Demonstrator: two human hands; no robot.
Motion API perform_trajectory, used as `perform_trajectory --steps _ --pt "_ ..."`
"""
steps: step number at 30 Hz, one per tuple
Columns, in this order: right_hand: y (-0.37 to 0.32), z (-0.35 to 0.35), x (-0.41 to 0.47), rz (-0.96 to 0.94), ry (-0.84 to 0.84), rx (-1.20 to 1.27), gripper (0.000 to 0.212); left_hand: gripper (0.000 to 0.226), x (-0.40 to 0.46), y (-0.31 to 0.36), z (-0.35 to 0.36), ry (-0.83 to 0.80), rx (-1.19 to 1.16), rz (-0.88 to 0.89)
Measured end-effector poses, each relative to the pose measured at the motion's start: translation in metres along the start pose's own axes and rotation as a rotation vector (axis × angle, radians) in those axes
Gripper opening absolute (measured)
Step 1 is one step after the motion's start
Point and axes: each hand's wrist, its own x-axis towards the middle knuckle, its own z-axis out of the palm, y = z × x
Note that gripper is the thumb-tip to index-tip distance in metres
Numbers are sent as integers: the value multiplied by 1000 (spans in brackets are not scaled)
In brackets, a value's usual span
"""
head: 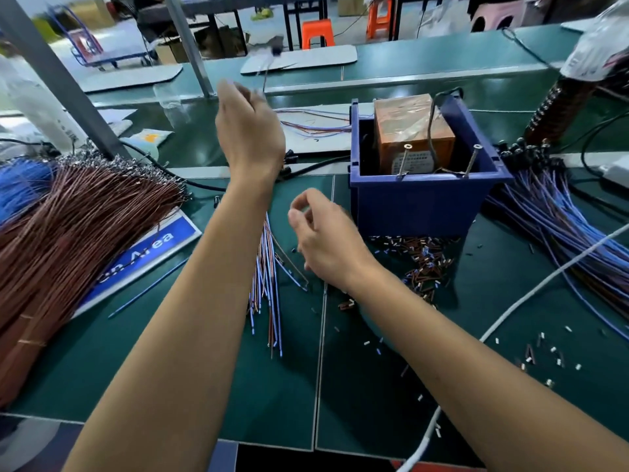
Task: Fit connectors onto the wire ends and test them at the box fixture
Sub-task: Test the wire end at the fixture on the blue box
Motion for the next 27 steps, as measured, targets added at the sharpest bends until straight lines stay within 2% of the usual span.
perform_trajectory --steps 4,7,9,11,12,14,17,18,20,23,27 --pt "-20 -8 -14 -126 364 181 27 18 -15 48 -13 -77 -572 -43" --pt "-33 -22 -29 -233 597 21 46 21 -31 75 -19 -139 -980 -155" --pt "-41 -34 -35 -266 649 -115 53 25 -40 85 -22 -191 -1183 -268" --pt "-42 -49 -35 -242 617 -283 48 27 -51 90 -22 -225 -1315 -350" --pt "-40 -58 -34 -243 560 -272 43 29 -56 91 -21 -222 -1352 -373" --pt "-30 -78 -33 -241 379 -9 34 34 -61 89 -19 -186 -1396 -429" --pt "-15 -103 -41 -82 128 536 13 41 -65 80 -16 -158 -1445 -533" --pt "-9 -109 -45 -39 63 642 7 43 -67 76 -14 -155 -1453 -566" --pt "8 -121 -51 -25 -3 608 1 44 -71 67 -10 -154 -1453 -638" --pt "35 -143 -57 7 -69 382 2 44 -69 53 -8 -107 -1420 -725" --pt "68 -168 -68 66 -104 236 6 46 -48 35 -20 8 -1349 -698"
